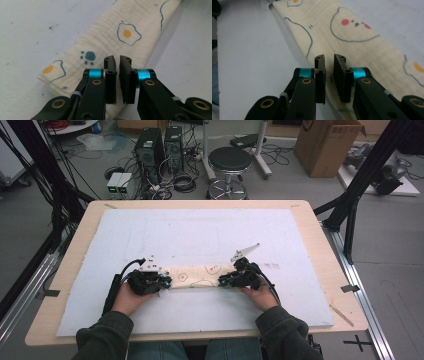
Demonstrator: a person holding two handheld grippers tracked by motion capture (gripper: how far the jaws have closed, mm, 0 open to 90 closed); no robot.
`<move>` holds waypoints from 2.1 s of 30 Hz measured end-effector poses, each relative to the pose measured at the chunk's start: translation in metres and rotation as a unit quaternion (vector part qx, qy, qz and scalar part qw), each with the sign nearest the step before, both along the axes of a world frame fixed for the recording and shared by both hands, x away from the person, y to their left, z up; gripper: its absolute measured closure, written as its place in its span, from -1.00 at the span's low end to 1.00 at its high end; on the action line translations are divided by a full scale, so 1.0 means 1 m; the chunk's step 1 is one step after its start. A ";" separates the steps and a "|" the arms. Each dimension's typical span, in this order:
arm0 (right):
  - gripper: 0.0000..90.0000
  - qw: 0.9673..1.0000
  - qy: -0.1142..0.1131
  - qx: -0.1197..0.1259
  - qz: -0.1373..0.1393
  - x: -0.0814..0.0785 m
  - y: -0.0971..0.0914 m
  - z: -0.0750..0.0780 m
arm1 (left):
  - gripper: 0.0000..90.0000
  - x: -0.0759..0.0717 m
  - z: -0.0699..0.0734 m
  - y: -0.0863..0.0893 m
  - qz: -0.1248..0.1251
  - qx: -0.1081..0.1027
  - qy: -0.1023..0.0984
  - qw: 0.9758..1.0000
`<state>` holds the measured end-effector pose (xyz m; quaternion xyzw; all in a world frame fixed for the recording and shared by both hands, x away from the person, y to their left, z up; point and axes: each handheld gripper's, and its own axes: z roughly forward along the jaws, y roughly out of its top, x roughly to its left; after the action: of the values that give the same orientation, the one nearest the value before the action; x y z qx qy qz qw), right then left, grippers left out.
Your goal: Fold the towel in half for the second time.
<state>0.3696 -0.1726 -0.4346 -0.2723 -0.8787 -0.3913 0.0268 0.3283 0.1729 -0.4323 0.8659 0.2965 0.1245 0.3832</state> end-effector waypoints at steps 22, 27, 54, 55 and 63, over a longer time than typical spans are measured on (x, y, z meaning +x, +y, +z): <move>0.58 0.999 -0.032 0.021 -0.039 -0.012 -0.050 0.003 | 0.41 -0.006 0.008 0.011 -0.002 -0.018 -0.020 1.000; 0.36 0.997 -0.058 0.036 -0.047 -0.005 -0.047 0.016 | 0.19 0.000 0.010 0.017 0.021 -0.031 -0.026 0.999; 0.01 0.995 -0.084 0.016 -0.043 -0.005 -0.045 0.011 | -0.03 0.004 0.012 0.029 0.033 -0.050 -0.007 0.998; 0.01 0.995 -0.085 0.026 -0.048 -0.002 -0.047 0.016 | -0.06 0.006 0.014 0.031 0.036 -0.053 -0.007 0.998; 0.13 0.993 -0.062 0.030 -0.092 0.025 -0.053 0.023 | -0.03 0.024 0.010 0.041 0.086 -0.074 0.016 0.993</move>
<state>0.3944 -0.2253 -0.4115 -0.3264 -0.8375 -0.4346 -0.0562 0.3521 0.2138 -0.4218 0.8084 0.3840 0.1210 0.4295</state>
